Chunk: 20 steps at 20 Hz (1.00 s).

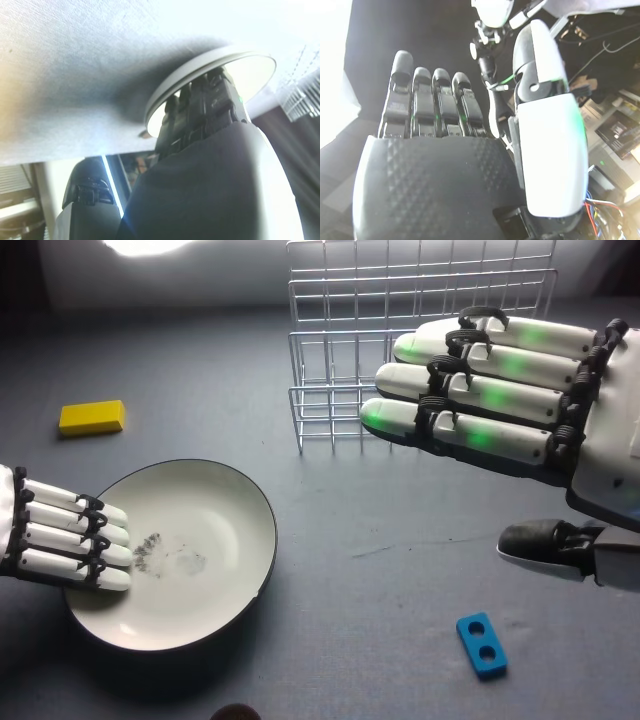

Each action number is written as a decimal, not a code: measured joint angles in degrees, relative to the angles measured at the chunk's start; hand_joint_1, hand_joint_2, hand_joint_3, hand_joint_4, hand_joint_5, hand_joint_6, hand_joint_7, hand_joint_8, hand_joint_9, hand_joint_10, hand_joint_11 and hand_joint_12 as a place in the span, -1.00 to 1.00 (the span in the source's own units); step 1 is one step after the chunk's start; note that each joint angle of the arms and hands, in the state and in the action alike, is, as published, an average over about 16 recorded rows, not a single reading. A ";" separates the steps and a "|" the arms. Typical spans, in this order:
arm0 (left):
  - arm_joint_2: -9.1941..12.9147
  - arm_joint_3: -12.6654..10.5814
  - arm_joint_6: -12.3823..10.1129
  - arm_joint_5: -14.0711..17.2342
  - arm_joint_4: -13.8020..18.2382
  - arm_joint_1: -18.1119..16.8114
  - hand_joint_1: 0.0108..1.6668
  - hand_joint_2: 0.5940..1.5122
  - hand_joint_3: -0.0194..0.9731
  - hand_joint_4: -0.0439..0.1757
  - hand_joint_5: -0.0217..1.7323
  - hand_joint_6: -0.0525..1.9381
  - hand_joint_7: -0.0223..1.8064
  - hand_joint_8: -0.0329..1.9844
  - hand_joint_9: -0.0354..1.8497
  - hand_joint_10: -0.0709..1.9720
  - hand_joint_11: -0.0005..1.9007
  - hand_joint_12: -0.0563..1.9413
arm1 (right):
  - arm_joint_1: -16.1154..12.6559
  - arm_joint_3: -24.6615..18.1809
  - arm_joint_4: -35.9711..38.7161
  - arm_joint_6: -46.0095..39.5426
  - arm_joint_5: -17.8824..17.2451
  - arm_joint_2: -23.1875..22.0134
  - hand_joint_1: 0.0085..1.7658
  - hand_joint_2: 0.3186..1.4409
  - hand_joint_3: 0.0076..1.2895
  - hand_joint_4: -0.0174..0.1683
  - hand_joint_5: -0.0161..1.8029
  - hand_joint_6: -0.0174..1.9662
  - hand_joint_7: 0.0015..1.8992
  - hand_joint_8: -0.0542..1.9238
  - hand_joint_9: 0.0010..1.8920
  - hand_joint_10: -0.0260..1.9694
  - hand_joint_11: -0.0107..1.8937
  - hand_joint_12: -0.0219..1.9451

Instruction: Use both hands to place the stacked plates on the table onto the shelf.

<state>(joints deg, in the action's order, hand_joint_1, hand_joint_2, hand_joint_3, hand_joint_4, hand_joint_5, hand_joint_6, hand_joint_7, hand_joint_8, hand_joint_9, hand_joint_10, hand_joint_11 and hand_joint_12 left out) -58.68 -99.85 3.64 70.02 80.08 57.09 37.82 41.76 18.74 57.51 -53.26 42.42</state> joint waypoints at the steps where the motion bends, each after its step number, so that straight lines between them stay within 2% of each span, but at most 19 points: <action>1: -0.07 0.01 -0.11 -0.03 -0.07 0.00 -0.99 0.21 -0.92 -0.63 -0.96 -0.95 -0.97 -0.96 -0.95 -0.92 -0.98 -0.95 | 0.03 0.00 0.02 0.43 0.07 0.02 0.14 0.44 -0.98 -0.78 -0.90 -0.97 -0.96 -0.93 -0.97 -0.96 -0.97 -0.50; 9: -0.97 0.96 -1.75 -0.91 -0.22 -1.38 -0.99 0.22 -0.92 -0.61 -0.97 -0.96 -0.98 -0.97 -0.96 -0.93 -0.98 -0.96 | -0.07 0.00 1.19 4.48 2.82 0.81 0.15 0.44 -0.98 -0.78 -0.89 -0.97 -0.98 -0.93 -0.98 -0.96 -0.97 -0.50; 15: -1.64 2.96 -3.52 -2.65 0.78 -4.29 -0.99 0.22 -0.92 -0.59 -0.96 -0.95 -0.97 -0.97 -0.95 -0.93 -0.98 -0.96 | -2.05 0.26 1.48 8.30 8.66 2.65 0.16 0.44 -0.98 -0.78 -0.87 -0.97 -0.97 -0.93 -0.98 -0.96 -0.97 -0.46; 20: -1.97 5.02 -4.58 -4.29 1.78 -6.86 -0.99 0.22 -0.92 -0.58 -0.96 -0.95 -0.97 -0.96 -0.95 -0.93 -0.98 -0.95 | -5.33 1.91 0.37 11.23 15.72 6.65 0.18 0.42 -0.98 -0.78 -0.86 -0.97 -0.97 -0.93 -0.98 -0.96 -0.97 -0.47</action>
<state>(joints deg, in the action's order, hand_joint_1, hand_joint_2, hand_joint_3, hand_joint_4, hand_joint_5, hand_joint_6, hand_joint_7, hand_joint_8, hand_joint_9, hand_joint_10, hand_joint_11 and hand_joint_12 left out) -60.65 -94.82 -0.93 65.73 81.86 50.23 32.49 43.66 19.11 68.74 -37.54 49.07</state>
